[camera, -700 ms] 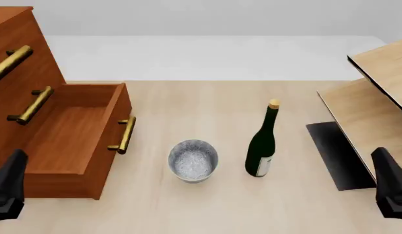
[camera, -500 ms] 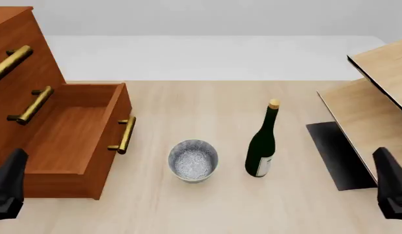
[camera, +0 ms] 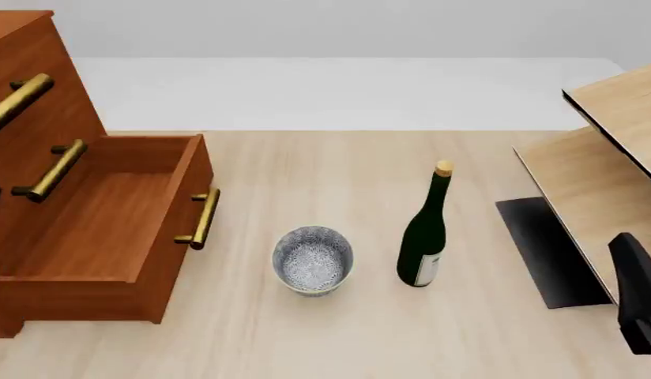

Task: Put the wine bottle in the bottom drawer of the cabinet.

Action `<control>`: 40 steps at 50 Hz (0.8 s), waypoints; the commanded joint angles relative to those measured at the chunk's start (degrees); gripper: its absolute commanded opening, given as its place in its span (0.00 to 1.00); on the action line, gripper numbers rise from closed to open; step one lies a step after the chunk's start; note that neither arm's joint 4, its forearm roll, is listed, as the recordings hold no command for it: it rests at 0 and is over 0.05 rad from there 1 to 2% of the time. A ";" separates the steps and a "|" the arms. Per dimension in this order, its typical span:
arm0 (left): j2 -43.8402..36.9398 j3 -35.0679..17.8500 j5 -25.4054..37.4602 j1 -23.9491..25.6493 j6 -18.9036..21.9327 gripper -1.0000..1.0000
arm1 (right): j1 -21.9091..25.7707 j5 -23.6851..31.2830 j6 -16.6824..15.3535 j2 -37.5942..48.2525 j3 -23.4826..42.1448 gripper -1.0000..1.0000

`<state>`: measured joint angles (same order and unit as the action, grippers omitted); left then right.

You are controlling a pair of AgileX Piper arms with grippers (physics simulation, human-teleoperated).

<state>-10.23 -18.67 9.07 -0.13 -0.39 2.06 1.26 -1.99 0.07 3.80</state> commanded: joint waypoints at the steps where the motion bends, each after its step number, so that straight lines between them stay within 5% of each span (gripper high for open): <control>1: -8.28 -9.82 3.30 0.98 -1.65 1.00 | 0.89 0.28 -0.14 -0.05 0.13 1.00; 8: -14.96 -17.27 6.07 3.09 -1.72 1.00 | 1.18 0.33 0.05 -0.04 0.19 1.00; 10: -16.53 -19.29 6.64 3.61 1.38 1.00 | 1.15 0.37 -0.04 -0.04 0.15 1.00; 18: -24.70 -26.88 9.16 4.13 -3.16 1.00 | 1.81 0.26 -0.31 -0.03 -0.50 1.00; 23: -30.01 -30.87 11.13 4.64 0.00 1.00 | 2.50 0.33 -0.38 -0.04 -0.37 1.00; 37: -40.89 -37.68 17.41 5.17 -7.75 1.00 | 3.45 -0.07 -0.51 -0.03 -1.41 1.00; 39: -42.34 -38.88 17.96 5.61 -4.15 1.00 | 3.52 -0.01 -0.54 -0.03 -1.44 1.00; 40: -43.61 -39.12 18.22 4.98 -6.92 1.00 | 3.53 -0.08 -0.71 -0.03 -1.54 1.00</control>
<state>-45.71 -52.74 23.69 4.68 -5.07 5.01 1.34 -2.41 0.04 2.82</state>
